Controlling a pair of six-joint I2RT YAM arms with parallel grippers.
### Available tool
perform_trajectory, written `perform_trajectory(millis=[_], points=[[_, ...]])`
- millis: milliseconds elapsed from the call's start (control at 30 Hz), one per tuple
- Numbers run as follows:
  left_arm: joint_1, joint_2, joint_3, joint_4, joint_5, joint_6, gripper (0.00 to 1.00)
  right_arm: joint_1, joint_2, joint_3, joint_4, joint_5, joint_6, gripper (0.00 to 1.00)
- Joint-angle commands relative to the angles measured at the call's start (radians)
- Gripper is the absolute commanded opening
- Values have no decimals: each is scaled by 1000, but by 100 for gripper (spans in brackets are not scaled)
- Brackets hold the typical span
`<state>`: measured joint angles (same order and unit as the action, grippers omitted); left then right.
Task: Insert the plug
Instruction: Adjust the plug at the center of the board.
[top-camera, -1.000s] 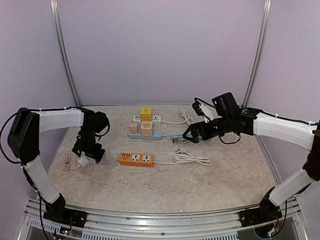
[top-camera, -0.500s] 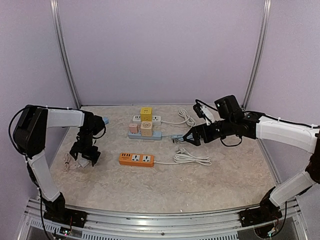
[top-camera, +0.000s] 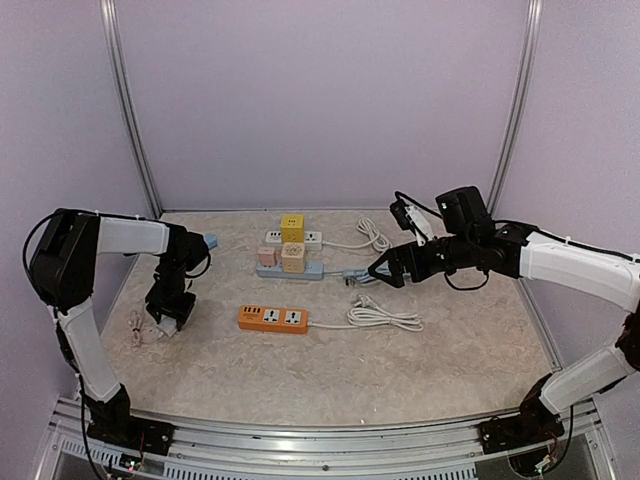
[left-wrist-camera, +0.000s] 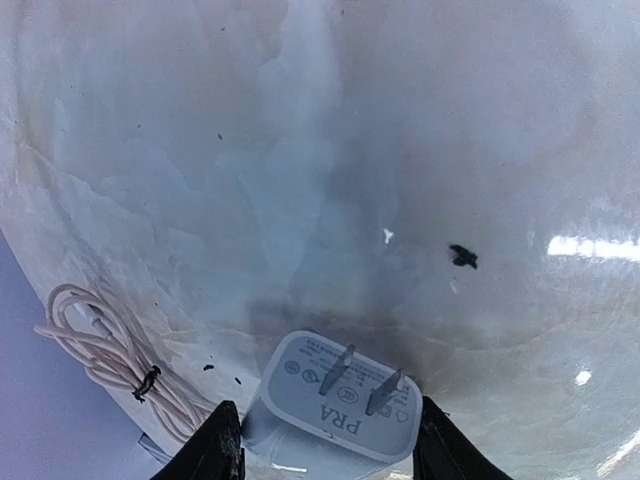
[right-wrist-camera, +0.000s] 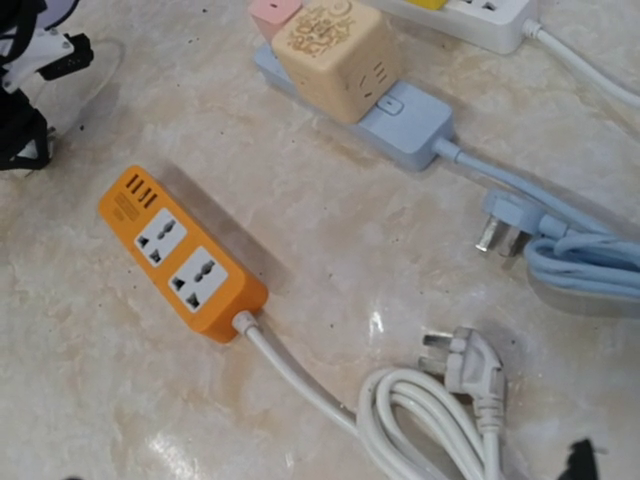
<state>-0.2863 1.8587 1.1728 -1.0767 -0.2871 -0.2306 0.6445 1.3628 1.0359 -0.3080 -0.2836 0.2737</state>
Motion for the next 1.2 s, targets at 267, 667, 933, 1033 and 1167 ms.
perform_trajectory(millis=[267, 667, 933, 1033, 1167], points=[[13, -60, -2, 42, 95, -10, 49, -9, -16, 16, -23, 27, -7, 100], [22, -21, 13, 46, 137, -24, 50, -9, -10, 29, -31, 32, -9, 100], [40, -7, 19, 38, 156, -35, 56, -9, -2, 27, -24, 31, -12, 100], [61, -6, 12, 47, 183, -38, 52, -8, 1, 26, -22, 31, -13, 100], [64, -5, 8, 63, 220, -49, 43, -8, -3, 22, -20, 35, -16, 100]])
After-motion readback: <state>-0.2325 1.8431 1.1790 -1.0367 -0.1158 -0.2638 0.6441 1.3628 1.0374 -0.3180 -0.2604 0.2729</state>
